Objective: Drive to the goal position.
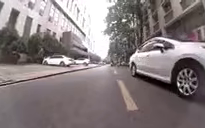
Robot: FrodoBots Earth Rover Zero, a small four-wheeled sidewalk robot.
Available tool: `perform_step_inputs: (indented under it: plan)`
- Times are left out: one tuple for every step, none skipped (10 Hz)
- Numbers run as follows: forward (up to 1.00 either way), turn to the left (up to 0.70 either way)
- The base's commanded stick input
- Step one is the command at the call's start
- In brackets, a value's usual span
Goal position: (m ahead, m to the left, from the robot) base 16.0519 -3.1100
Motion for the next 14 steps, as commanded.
perform_step_inputs:
  plan:
    - [0.7, 0.0]
    - [0.7, 0.0]
    - [0.7, 0.0]
    - [0.7, 0.0]
    - [0.7, 0.0]
    - [0.7, 0.0]
    - [0.7, -0.01]
    - [0.7, -0.06]
    - [0.7, -0.1]
    - [0.7, -0.12]
    - [0.7, -0.09]
    - [0.7, 0.0]
    - [0.7, 0.0]
    - [0.7, 0.0]
